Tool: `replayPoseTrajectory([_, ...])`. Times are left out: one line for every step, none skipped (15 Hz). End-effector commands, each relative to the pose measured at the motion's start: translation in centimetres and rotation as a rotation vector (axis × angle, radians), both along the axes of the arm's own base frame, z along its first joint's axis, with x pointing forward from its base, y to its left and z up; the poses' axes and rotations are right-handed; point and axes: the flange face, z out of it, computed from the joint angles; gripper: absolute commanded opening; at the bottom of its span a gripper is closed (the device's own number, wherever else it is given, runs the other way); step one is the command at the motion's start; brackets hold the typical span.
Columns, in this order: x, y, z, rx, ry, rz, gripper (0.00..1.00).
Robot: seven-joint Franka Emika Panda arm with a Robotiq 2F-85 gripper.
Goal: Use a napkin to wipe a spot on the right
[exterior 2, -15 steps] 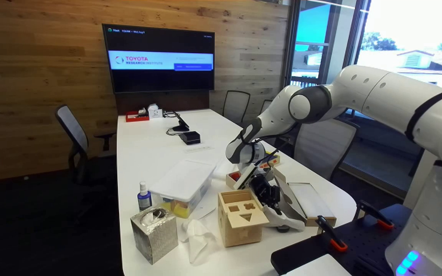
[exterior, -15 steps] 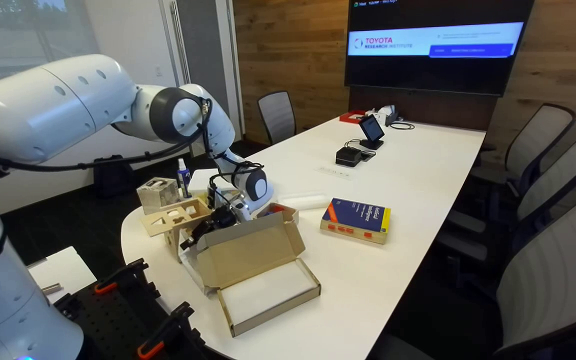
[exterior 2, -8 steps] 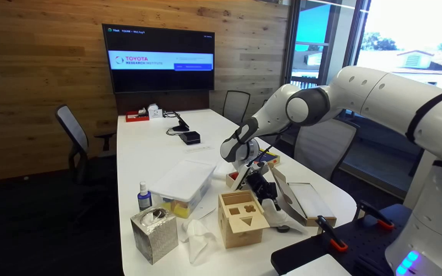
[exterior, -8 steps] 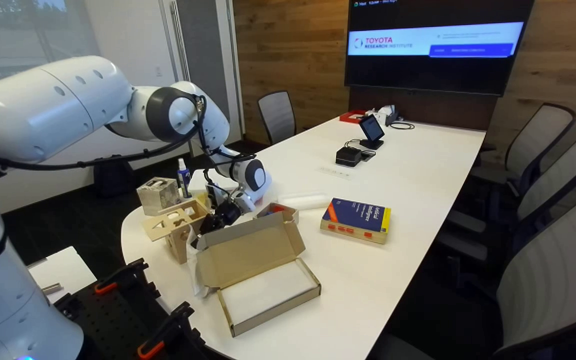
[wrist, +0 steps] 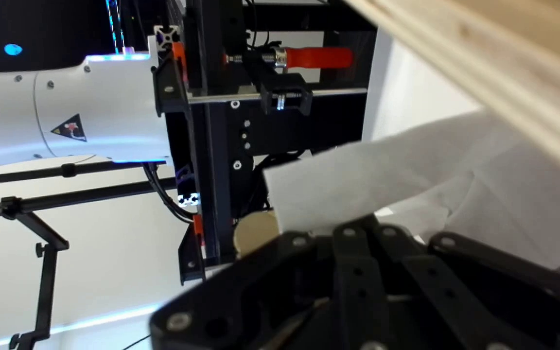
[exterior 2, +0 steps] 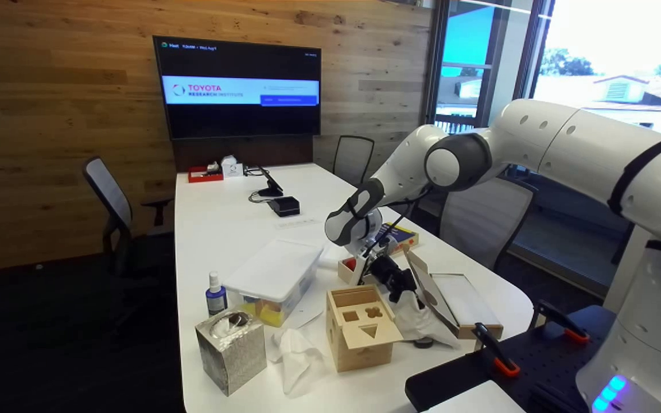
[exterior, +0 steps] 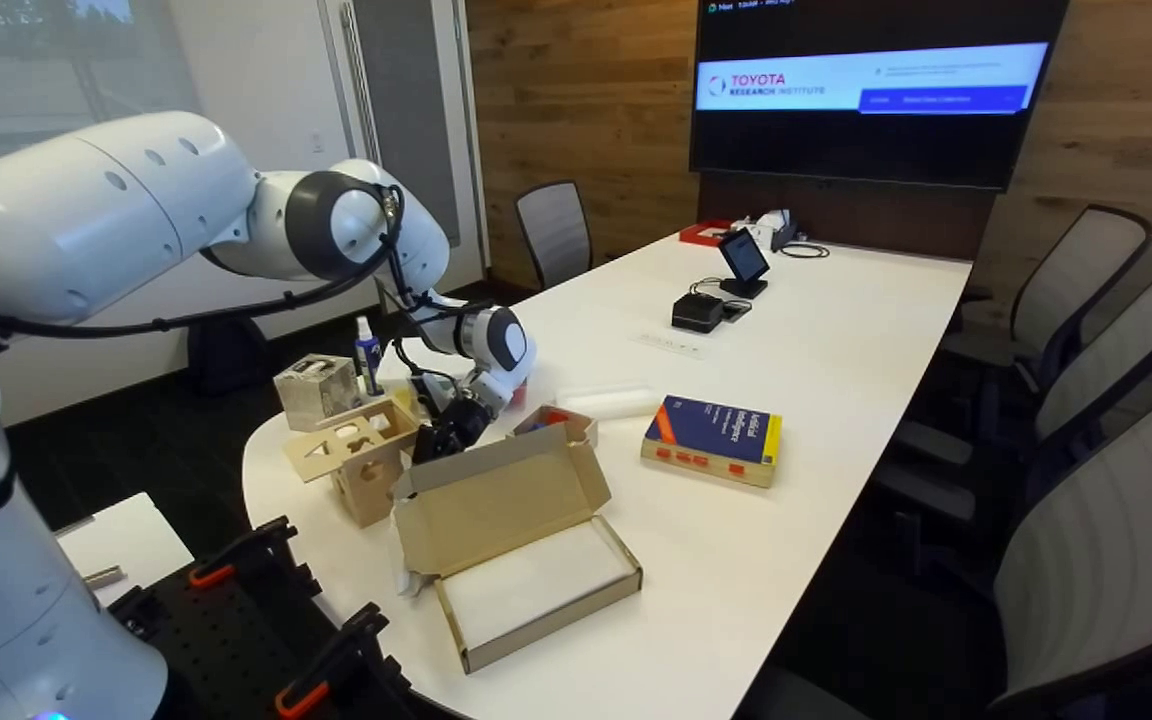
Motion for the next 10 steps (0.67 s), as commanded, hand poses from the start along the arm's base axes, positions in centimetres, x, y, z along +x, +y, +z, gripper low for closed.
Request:
replayPoseTrajectory([1.6,0.5,0.5,-0.117,-0.073,0.057,0.0])
replayPoseTrajectory([2.0,0.5,0.8,-0.146,-0.089,0.073,0.0])
replayPoseTrajectory([2.6,0.5,1.0,-0.167,-0.111,0.091,0.0])
replayPoseTrajectory([3.1,0.5,1.2,-0.188,-0.129,0.107,0.0])
replayPoseTrajectory([3.7,0.4,1.4,-0.203,-0.154,0.125,0.0])
replayPoseTrajectory([4.3,0.3,1.7,-0.218,-0.181,0.137,0.0])
replayPoseTrajectory([5.0,0.2,1.9,-0.22,-0.214,0.148,0.0])
replayPoseTrajectory([5.7,0.1,2.1,-0.222,-0.249,0.163,0.0])
replayPoseTrajectory([6.4,0.1,2.3,-0.219,-0.281,0.17,0.0])
replayPoseTrajectory([7.0,0.0,2.4,-0.22,-0.31,0.18,0.0])
